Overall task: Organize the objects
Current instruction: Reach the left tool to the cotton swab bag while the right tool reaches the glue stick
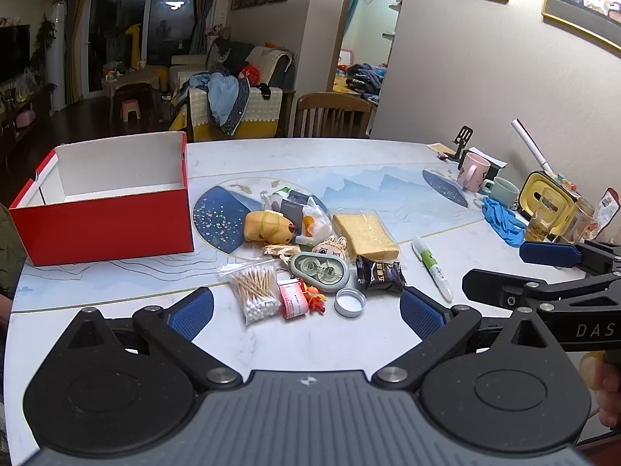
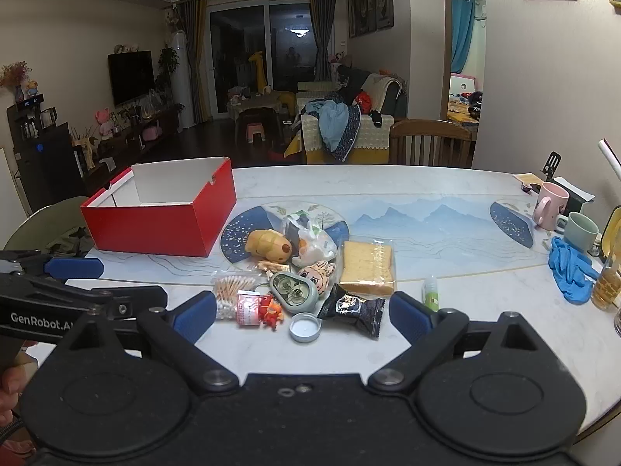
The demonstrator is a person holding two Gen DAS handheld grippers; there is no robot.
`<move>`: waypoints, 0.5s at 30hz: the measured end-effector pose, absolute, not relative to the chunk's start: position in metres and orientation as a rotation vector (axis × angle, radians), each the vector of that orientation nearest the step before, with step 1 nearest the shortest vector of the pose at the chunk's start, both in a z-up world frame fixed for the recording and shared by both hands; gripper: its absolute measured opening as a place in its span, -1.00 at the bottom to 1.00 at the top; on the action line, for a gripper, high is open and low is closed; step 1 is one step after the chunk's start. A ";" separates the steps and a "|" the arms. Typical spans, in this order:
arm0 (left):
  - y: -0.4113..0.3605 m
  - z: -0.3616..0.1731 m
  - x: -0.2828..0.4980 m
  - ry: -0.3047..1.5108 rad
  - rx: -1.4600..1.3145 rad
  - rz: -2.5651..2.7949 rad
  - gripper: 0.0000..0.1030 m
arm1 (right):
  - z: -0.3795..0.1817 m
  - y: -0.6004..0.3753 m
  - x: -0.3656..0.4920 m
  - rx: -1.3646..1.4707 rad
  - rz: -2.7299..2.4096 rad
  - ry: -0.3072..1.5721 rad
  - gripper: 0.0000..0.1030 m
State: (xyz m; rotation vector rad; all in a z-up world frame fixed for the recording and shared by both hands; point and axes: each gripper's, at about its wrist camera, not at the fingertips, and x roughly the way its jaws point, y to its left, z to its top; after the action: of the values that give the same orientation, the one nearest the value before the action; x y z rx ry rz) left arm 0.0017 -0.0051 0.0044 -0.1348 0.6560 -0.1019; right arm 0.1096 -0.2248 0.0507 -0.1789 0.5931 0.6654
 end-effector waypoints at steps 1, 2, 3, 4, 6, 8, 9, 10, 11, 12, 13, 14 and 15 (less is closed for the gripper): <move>-0.004 0.003 0.003 0.658 -0.139 -0.102 0.99 | 0.050 -0.225 0.113 -0.178 0.667 0.597 0.85; -0.004 0.003 0.006 0.662 -0.143 -0.101 0.99 | 0.050 -0.225 0.116 -0.179 0.668 0.601 0.85; -0.004 0.002 0.008 0.666 -0.146 -0.099 0.99 | 0.049 -0.225 0.118 -0.179 0.669 0.603 0.85; -0.005 0.001 0.010 0.670 -0.148 -0.098 0.99 | 0.048 -0.226 0.121 -0.180 0.670 0.607 0.85; -0.005 -0.001 0.015 0.679 -0.151 -0.095 0.99 | 0.047 -0.226 0.127 -0.181 0.672 0.615 0.84; -0.007 -0.002 0.021 0.685 -0.150 -0.094 0.99 | 0.045 -0.225 0.135 -0.183 0.674 0.624 0.84; -0.008 -0.003 0.024 0.688 -0.148 -0.093 0.99 | 0.046 -0.225 0.139 -0.185 0.675 0.628 0.83; -0.008 -0.004 0.027 0.693 -0.147 -0.091 0.99 | 0.045 -0.225 0.143 -0.184 0.674 0.633 0.83; -0.009 -0.005 0.030 0.697 -0.146 -0.090 0.99 | 0.045 -0.225 0.148 -0.183 0.675 0.639 0.83; -0.010 -0.006 0.033 0.704 -0.146 -0.089 0.99 | 0.043 -0.225 0.152 -0.183 0.675 0.646 0.83; -0.011 -0.008 0.037 0.712 -0.145 -0.087 0.99 | 0.042 -0.225 0.157 -0.183 0.674 0.653 0.83; -0.011 -0.009 0.041 0.720 -0.144 -0.082 0.99 | 0.041 -0.226 0.163 -0.181 0.671 0.660 0.83; -0.010 -0.011 0.046 0.729 -0.146 -0.075 0.99 | 0.039 -0.227 0.168 -0.175 0.666 0.667 0.83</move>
State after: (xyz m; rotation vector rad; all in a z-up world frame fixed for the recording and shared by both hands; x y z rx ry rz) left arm 0.0456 -0.0105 -0.0114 -0.1463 0.7288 -0.0752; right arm 0.1683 -0.2272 0.0393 -0.1752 0.6667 0.6658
